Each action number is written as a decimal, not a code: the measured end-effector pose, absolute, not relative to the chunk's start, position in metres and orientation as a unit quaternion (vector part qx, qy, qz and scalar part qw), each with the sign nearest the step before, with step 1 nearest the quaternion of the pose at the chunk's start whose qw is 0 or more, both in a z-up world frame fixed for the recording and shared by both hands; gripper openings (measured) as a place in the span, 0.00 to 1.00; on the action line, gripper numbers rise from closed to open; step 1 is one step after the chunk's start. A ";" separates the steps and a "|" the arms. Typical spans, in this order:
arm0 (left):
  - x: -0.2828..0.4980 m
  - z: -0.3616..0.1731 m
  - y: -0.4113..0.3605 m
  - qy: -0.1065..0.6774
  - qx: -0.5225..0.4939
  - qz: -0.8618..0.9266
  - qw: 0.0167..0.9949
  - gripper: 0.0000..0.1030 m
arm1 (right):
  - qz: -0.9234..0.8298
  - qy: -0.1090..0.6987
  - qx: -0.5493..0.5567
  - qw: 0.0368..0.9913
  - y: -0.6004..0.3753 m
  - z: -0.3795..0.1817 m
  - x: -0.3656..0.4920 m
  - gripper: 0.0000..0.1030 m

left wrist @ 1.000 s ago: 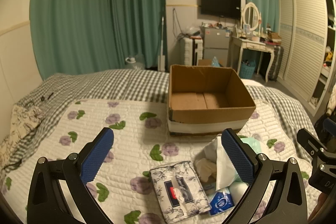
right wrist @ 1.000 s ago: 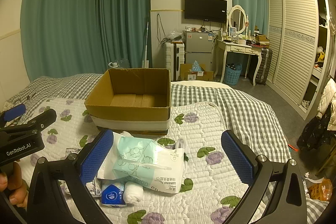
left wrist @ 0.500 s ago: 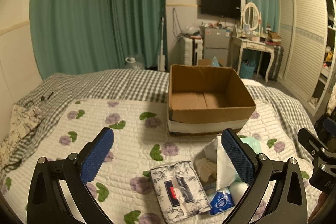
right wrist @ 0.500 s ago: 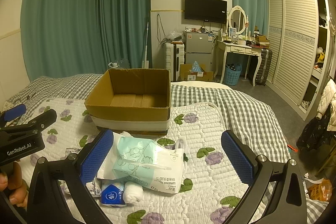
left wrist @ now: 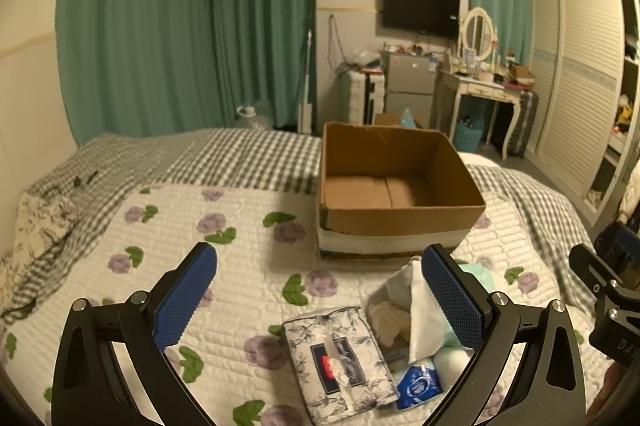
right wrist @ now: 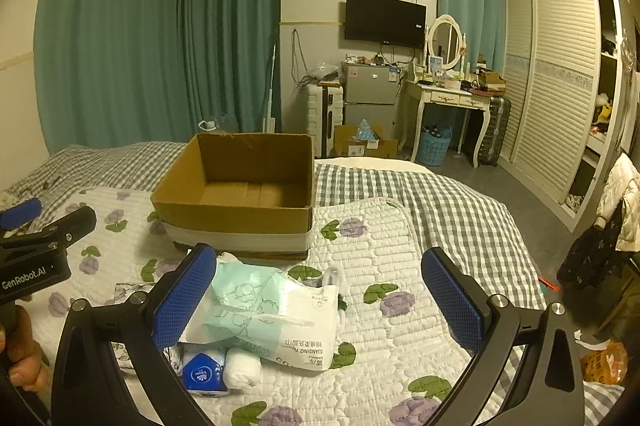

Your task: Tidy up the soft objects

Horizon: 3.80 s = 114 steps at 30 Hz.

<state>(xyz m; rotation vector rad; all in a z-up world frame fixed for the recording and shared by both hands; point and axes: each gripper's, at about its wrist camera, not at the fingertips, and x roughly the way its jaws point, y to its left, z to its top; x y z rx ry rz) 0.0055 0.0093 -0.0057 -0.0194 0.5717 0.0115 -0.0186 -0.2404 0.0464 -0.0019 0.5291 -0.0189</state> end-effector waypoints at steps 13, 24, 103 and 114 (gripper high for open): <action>0.006 -0.058 0.015 0.349 0.027 0.017 0.937 1.00 | -0.013 0.307 -0.006 0.952 -0.245 0.018 0.004 1.00; 0.020 -0.115 -0.005 0.463 -0.018 -0.021 0.886 1.00 | 0.010 0.408 -0.023 0.913 -0.233 -0.044 0.044 1.00; 0.025 0.150 0.012 0.178 -0.018 -0.117 0.977 0.66 | -0.022 0.172 -0.029 0.984 -0.229 0.227 0.015 0.27; 0.135 0.107 0.011 0.225 -0.038 -0.117 0.966 0.66 | -0.021 0.206 -0.052 0.977 -0.214 0.176 0.137 0.28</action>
